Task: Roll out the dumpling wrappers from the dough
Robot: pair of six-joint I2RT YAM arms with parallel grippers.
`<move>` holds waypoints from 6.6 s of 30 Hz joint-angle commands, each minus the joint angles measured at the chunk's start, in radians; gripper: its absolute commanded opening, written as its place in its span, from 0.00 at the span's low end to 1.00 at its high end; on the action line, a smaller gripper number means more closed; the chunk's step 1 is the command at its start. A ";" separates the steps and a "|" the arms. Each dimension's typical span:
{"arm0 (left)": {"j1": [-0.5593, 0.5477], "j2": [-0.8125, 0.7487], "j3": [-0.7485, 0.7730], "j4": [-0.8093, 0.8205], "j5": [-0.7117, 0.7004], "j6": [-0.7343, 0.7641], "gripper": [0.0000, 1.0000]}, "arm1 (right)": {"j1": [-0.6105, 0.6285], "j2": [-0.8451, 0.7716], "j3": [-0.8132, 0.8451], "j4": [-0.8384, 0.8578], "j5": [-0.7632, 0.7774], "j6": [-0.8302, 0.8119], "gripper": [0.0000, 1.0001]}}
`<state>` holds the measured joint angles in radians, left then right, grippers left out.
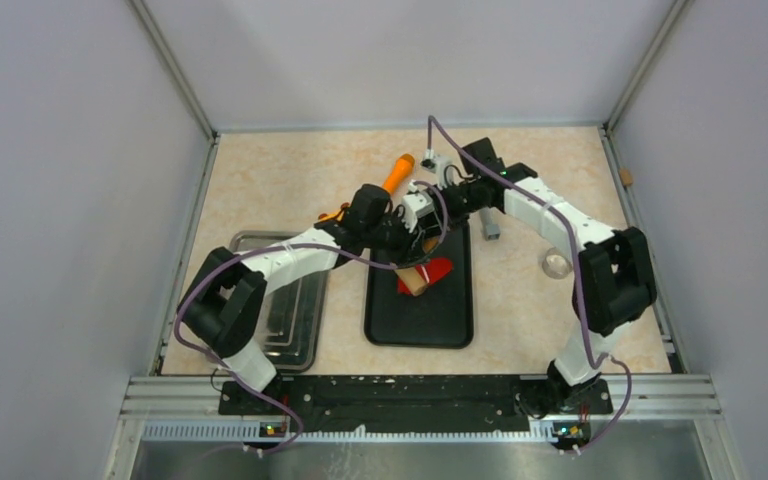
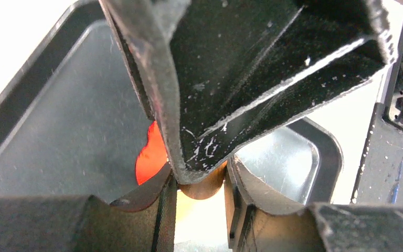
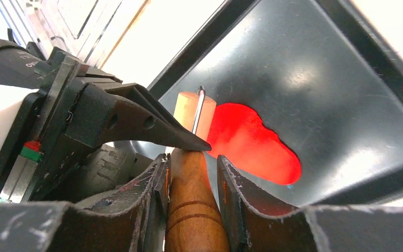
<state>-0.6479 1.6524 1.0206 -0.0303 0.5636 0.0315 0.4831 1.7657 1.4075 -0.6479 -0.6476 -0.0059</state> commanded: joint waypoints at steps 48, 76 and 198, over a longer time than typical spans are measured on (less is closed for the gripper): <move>-0.118 -0.199 -0.043 -0.093 -0.053 0.113 0.00 | 0.018 -0.162 -0.098 -0.015 0.106 -0.169 0.00; -0.129 0.387 0.197 0.199 0.007 0.044 0.00 | -0.153 -0.193 -0.393 0.136 0.333 -0.093 0.00; -0.094 -0.028 -0.146 -0.064 -0.201 -0.094 0.00 | 0.067 0.022 -0.417 0.384 0.119 -0.219 0.00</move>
<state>-0.7483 1.6428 0.9161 0.0628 0.3763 -0.0566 0.4538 1.6859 1.0775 -0.2363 -0.7555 -0.0338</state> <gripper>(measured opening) 0.362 0.355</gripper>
